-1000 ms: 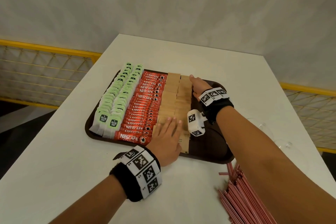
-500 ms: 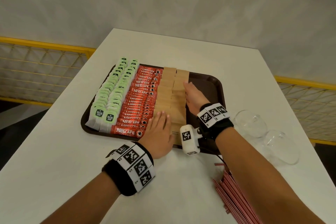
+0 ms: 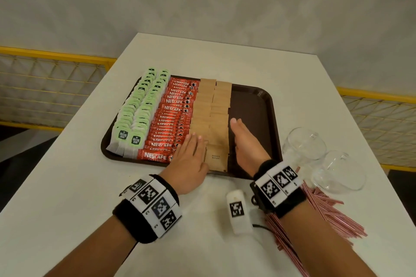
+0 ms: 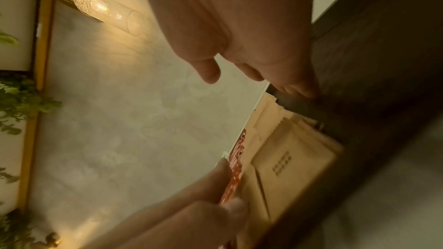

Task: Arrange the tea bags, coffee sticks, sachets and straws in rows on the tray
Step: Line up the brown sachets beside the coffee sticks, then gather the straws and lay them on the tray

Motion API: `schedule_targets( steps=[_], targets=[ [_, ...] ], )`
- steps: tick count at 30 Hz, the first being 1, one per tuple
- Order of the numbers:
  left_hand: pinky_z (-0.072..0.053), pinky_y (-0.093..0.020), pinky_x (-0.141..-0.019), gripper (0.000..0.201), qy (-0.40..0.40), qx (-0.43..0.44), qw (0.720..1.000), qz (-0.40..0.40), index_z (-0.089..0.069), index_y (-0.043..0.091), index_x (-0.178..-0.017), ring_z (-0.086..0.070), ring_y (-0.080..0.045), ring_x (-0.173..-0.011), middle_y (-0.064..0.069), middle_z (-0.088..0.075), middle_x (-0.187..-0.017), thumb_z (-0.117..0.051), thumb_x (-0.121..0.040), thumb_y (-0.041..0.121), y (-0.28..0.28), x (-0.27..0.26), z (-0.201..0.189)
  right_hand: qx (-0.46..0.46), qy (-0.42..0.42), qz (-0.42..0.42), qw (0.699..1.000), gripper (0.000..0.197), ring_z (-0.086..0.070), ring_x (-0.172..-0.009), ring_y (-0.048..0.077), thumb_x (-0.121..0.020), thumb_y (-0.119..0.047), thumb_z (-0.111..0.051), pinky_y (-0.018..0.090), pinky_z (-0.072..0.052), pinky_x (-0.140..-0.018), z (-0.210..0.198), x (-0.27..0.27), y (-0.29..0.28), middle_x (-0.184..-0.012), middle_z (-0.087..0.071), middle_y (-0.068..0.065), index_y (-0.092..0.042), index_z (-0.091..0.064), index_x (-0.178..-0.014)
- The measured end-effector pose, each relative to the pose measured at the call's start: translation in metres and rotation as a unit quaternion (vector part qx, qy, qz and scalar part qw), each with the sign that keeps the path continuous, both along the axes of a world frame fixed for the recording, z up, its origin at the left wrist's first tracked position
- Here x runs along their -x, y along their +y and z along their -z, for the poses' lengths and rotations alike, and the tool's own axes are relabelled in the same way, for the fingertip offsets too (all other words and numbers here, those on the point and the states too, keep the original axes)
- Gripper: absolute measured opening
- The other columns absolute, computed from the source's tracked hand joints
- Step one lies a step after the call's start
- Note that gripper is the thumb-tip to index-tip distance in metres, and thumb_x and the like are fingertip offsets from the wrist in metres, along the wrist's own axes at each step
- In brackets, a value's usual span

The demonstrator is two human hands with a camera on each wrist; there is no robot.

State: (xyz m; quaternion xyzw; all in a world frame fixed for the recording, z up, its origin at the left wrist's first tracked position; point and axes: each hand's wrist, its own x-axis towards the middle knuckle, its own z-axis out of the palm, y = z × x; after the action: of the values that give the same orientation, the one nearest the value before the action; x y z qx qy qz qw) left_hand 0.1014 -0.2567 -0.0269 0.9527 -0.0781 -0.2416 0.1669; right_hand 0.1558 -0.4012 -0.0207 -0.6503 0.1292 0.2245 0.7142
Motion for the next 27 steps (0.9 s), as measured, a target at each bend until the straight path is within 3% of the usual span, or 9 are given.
schedule_targets(
  steps=[5,7,9,11,14,18,22,25,27],
  targets=[
    [0.011,-0.035,-0.114,0.061,0.024,-0.027,0.999,-0.004,0.012,0.005,-0.147,0.021,-0.023,-0.142,-0.011,0.022,-0.155,-0.021,-0.102,0.029,-0.001,0.005,0.0,-0.011,-0.022,-0.023,0.999,0.075,-0.02,-0.142,0.013,-0.095,-0.051,-0.04,0.038,-0.018,-0.118,0.016,0.016,0.007,-0.157,-0.014,-0.004,-0.024,0.002,-0.15],
    [0.011,-0.035,-0.114,0.061,0.024,-0.033,0.999,0.0,0.011,0.005,-0.148,0.021,-0.024,-0.142,-0.012,0.022,-0.154,-0.021,-0.102,0.03,-0.003,0.005,0.0,-0.012,-0.036,-0.036,0.999,0.092,-0.023,-0.141,0.013,-0.08,-0.064,-0.048,0.042,-0.021,-0.117,0.018,0.019,0.01,-0.157,-0.016,-0.005,-0.027,0.0,-0.15],
    [0.01,-0.036,-0.114,0.06,0.024,-0.037,0.999,0.002,0.009,0.005,-0.148,0.021,-0.024,-0.142,-0.013,0.022,-0.154,-0.021,-0.102,0.03,-0.003,0.005,0.001,-0.008,-0.041,-0.036,0.998,0.099,-0.026,-0.141,0.014,-0.074,-0.066,-0.05,0.043,-0.023,-0.117,0.02,0.022,0.01,-0.156,-0.021,-0.004,-0.026,0.001,-0.15],
    [0.01,-0.037,-0.114,0.06,0.02,-0.037,0.999,0.0,0.008,0.005,-0.148,0.021,-0.025,-0.142,-0.012,0.021,-0.155,-0.021,-0.102,0.03,-0.003,0.005,0.001,-0.001,-0.037,-0.026,0.999,0.093,-0.028,-0.14,0.015,-0.08,-0.062,-0.048,0.04,-0.022,-0.117,0.018,0.026,0.009,-0.155,-0.024,-0.002,-0.026,0.002,-0.15],
    [0.01,-0.037,-0.114,0.059,-0.006,-0.027,1.0,-0.004,0.007,0.006,-0.148,0.021,-0.024,-0.142,-0.011,0.021,-0.155,-0.022,-0.102,0.029,-0.002,0.007,0.001,0.005,-0.032,-0.014,0.999,0.071,-0.025,-0.141,0.014,-0.096,-0.048,-0.039,0.023,-0.019,-0.108,0.013,0.029,0.004,-0.154,-0.024,-0.003,-0.024,0.0,-0.15],
    [0.01,-0.035,-0.114,0.06,-0.033,-0.008,0.999,-0.008,0.007,0.007,-0.149,0.022,-0.022,-0.142,-0.01,0.021,-0.155,-0.023,-0.102,0.029,0.002,0.011,-0.006,0.02,-0.039,-0.012,0.999,0.062,-0.02,-0.142,0.011,-0.098,-0.045,-0.035,0.027,-0.018,-0.11,0.013,0.037,-0.003,-0.154,-0.023,-0.007,-0.025,-0.009,-0.151],
    [0.007,-0.034,-0.115,0.063,-0.07,0.021,0.996,-0.044,0.005,0.008,-0.149,0.019,-0.023,-0.143,-0.009,0.017,-0.156,-0.03,-0.101,0.028,0.015,0.017,-0.016,0.095,-0.068,-0.008,0.993,0.056,-0.03,-0.138,0.011,-0.098,-0.041,-0.039,0.029,-0.022,-0.114,0.017,0.05,-0.009,-0.15,-0.033,-0.004,-0.018,-0.027,-0.148],
    [0.001,-0.04,-0.118,0.061,-0.09,-0.015,0.996,-0.004,-0.001,0.01,-0.15,0.013,-0.025,-0.144,-0.007,0.007,-0.158,-0.034,-0.1,0.022,0.02,0.007,-0.018,0.139,-0.085,-0.011,0.987,0.049,-0.031,-0.137,0.014,-0.1,-0.026,-0.041,0.025,-0.025,-0.109,0.012,0.054,-0.011,-0.149,-0.034,0.0,-0.013,-0.029,-0.146],
    [-0.003,-0.041,-0.118,0.059,-0.102,-0.035,0.994,0.03,-0.008,0.011,-0.15,0.005,-0.024,-0.145,-0.004,-0.004,-0.158,-0.035,-0.098,0.019,0.016,-0.007,-0.02,0.169,-0.093,-0.013,0.981,0.049,-0.029,-0.138,0.015,-0.1,-0.024,-0.041,0.032,-0.024,-0.114,0.012,0.053,-0.01,-0.151,-0.031,0.002,-0.014,-0.028,-0.146]
  ],
)
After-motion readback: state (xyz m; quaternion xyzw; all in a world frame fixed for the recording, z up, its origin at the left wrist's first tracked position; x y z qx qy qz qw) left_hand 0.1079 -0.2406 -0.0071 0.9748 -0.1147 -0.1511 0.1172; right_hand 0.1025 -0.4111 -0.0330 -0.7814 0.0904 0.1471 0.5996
